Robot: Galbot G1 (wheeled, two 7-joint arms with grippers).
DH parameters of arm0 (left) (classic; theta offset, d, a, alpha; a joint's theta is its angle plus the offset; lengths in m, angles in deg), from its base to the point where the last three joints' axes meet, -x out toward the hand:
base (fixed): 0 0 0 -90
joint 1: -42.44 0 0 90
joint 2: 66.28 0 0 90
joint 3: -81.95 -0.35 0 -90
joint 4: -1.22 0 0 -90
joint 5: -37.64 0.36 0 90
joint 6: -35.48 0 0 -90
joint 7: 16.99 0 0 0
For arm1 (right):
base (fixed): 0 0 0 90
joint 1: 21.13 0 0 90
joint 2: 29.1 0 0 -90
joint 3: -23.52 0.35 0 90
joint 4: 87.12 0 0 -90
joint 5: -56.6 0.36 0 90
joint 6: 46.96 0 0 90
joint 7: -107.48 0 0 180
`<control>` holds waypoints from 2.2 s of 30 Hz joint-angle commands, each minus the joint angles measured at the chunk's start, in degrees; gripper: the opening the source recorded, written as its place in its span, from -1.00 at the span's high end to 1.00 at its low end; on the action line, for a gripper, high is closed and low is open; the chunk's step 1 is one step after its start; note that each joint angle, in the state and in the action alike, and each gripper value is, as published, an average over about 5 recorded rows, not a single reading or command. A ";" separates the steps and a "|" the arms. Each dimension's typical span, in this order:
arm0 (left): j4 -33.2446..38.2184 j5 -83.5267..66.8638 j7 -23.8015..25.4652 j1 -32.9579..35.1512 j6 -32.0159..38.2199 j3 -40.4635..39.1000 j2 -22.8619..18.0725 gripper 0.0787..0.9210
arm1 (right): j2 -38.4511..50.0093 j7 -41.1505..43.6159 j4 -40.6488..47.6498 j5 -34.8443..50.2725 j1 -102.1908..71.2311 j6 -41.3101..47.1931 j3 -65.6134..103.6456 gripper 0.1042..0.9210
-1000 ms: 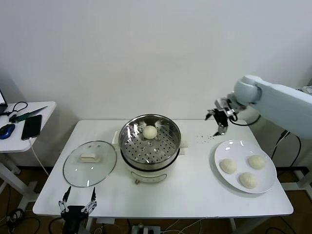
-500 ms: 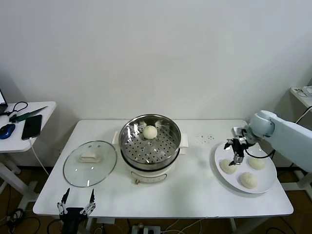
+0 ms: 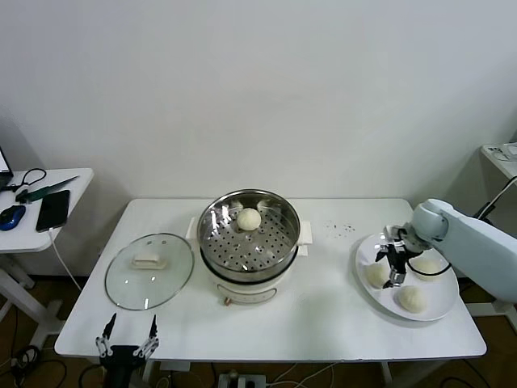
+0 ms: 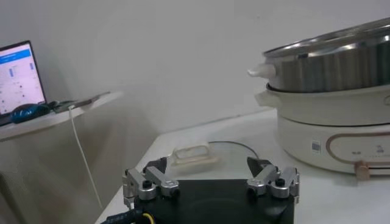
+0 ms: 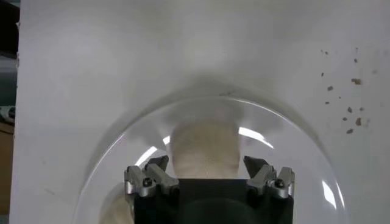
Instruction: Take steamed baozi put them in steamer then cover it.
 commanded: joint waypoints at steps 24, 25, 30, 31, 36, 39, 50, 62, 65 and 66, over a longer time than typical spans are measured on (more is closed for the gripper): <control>1.29 0.17 -0.20 1.54 0.36 -0.99 -0.06 -0.77 | -6.25 0.05 -0.75 28.96 38.90 2.52 -30.57 -0.41; 1.38 0.29 -0.17 1.63 0.41 -1.17 -0.04 -0.77 | -7.66 0.00 -0.78 30.99 41.55 2.76 -32.25 -0.41; 1.87 0.95 -0.04 2.05 0.68 -2.17 0.01 -0.77 | -15.11 -0.49 -1.33 39.07 49.43 4.63 -37.25 -0.40; 1.98 1.03 -0.03 2.11 0.70 -2.34 0.03 -0.77 | -16.61 -0.71 -1.41 40.56 50.14 5.00 -37.76 -0.40; 2.84 1.91 0.13 2.19 0.91 -3.08 0.13 -0.77 | -25.09 -2.25 -1.68 46.17 51.49 7.02 -39.15 -0.41; 3.14 2.73 0.40 2.22 1.44 -3.22 0.30 -0.77 | -30.37 -3.73 -1.47 48.55 50.49 8.34 -39.17 -0.41; 3.17 3.00 0.34 2.05 1.83 -3.24 0.63 -0.77 | -43.50 -6.97 0.92 49.77 44.50 10.60 -39.93 -0.41; 3.07 2.79 0.28 1.39 1.94 -3.10 0.72 -0.77 | -47.50 -10.46 1.84 48.61 37.51 12.31 -42.07 -0.42; 2.90 2.78 0.24 1.51 2.14 -3.12 0.85 -0.77 | -47.92 -10.93 2.22 48.22 36.14 12.37 -42.34 -0.43; 2.82 2.79 0.22 1.56 2.22 -3.12 0.93 -0.77 | -48.00 -11.07 2.30 48.18 35.76 12.37 -42.41 -0.43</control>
